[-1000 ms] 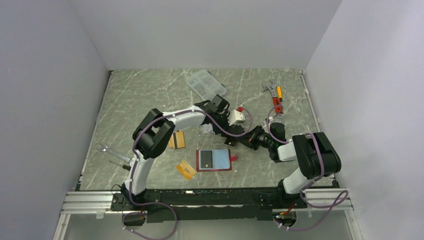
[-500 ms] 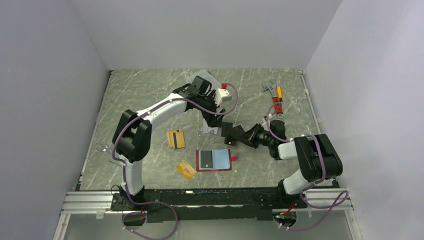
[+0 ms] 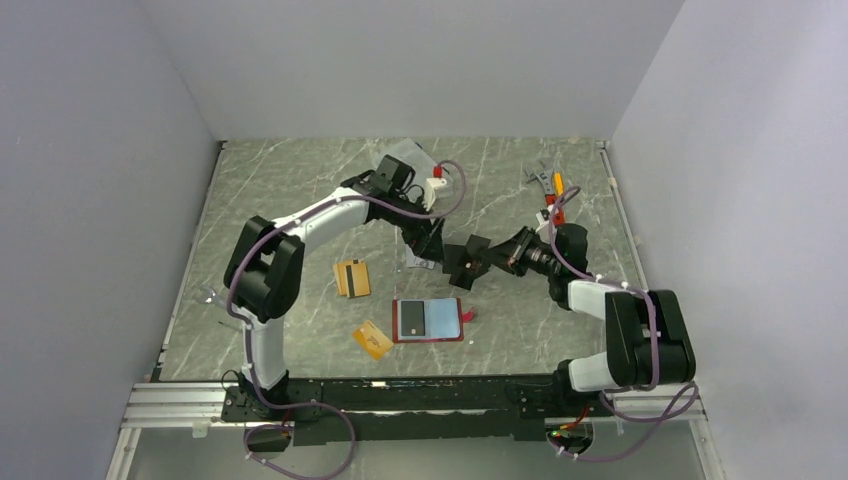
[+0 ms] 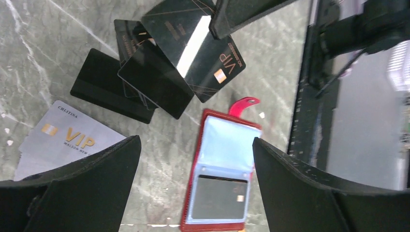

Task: Put the credit cards into the card holder

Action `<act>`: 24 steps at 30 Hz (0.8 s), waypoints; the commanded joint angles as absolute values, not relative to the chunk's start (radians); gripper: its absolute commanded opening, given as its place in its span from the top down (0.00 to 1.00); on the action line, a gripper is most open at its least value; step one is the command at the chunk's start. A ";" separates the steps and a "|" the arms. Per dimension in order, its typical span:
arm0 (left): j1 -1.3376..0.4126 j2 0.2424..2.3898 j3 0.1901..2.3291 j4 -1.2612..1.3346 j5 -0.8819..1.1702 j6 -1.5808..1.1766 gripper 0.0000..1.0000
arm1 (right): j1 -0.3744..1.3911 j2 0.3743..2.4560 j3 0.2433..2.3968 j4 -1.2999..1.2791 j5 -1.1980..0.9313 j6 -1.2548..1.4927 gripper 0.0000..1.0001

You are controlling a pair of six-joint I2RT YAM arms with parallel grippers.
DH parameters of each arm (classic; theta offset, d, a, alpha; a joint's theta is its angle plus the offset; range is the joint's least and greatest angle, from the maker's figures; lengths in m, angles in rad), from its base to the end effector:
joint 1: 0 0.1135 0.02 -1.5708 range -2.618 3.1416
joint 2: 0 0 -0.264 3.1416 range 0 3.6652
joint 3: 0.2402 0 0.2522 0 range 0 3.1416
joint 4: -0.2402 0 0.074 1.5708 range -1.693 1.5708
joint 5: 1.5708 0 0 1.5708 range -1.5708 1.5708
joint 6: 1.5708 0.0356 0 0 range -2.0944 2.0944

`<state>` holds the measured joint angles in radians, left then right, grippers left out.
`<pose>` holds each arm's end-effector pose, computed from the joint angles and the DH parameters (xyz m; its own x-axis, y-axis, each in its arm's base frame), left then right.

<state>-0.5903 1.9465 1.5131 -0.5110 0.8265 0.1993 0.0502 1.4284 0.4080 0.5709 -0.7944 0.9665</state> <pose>0.3359 -0.2566 0.2312 -0.5141 0.5059 -0.6926 0.8540 0.2271 -0.4681 0.2493 0.0380 0.1544 -0.8036 0.5370 -0.2566 -0.0275 0.3973 0.9173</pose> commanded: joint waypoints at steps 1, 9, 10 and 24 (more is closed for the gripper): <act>-0.545 1.865 1.553 -0.454 1.033 0.040 0.12 | 0.048 1.319 0.456 0.591 -0.899 0.924 1.00; -0.505 1.775 1.473 -0.262 1.239 -0.210 0.19 | 0.103 1.189 0.502 0.599 -0.983 0.931 1.00; -0.503 1.766 1.449 -0.218 1.266 -0.246 0.19 | 0.119 1.188 0.509 0.614 -0.987 0.946 1.00; -0.498 1.658 1.345 -0.264 1.298 -0.148 0.29 | 0.258 1.163 0.646 0.517 -0.930 0.926 1.00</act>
<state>-0.4942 1.7279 1.3670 -0.2455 1.2861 -0.2047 0.2329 1.1999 0.5858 0.5205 -0.9421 0.9451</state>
